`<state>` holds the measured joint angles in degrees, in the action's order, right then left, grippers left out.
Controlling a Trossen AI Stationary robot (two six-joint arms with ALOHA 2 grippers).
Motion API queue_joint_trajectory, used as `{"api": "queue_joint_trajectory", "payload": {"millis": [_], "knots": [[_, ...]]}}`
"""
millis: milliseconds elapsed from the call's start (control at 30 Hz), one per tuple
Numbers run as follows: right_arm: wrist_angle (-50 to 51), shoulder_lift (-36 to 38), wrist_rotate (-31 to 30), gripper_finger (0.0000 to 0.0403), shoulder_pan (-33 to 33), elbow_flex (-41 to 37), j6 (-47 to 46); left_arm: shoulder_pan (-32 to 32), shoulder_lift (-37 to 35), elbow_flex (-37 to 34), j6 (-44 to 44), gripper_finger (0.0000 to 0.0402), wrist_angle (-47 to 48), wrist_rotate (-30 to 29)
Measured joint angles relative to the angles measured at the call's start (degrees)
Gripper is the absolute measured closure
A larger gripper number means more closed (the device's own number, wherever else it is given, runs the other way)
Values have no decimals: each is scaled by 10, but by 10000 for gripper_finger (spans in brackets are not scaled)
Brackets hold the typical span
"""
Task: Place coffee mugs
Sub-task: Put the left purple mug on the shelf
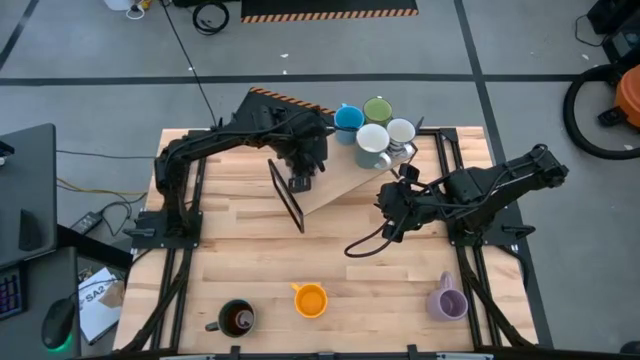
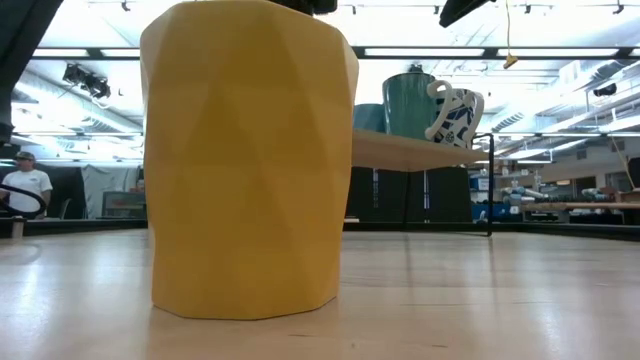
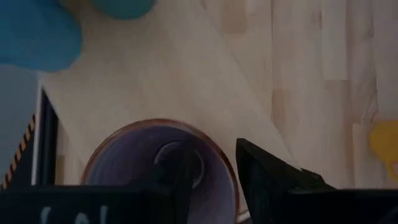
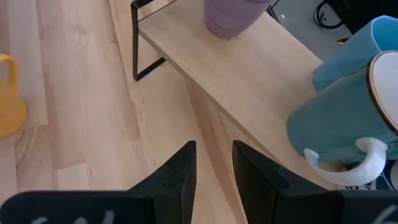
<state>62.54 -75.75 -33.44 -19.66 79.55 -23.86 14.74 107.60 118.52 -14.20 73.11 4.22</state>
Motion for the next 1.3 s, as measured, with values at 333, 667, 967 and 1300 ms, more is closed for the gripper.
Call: {"api": "queue_joint_trajectory", "payload": {"millis": [333,667,967,1300], "knots": [[-75,0,-14,293,1,-51,27,-12,-48,5,-1,276,-2,-2],[-303,0,-16,293,3,-138,100,-48,-98,5,-21,276,35,-6],[-603,0,-60,293,9,-250,180,-95,-112,-70,-37,276,23,-43],[-732,-22,-61,293,34,-297,187,-99,-220,-211,-28,276,-80,-83]]}}
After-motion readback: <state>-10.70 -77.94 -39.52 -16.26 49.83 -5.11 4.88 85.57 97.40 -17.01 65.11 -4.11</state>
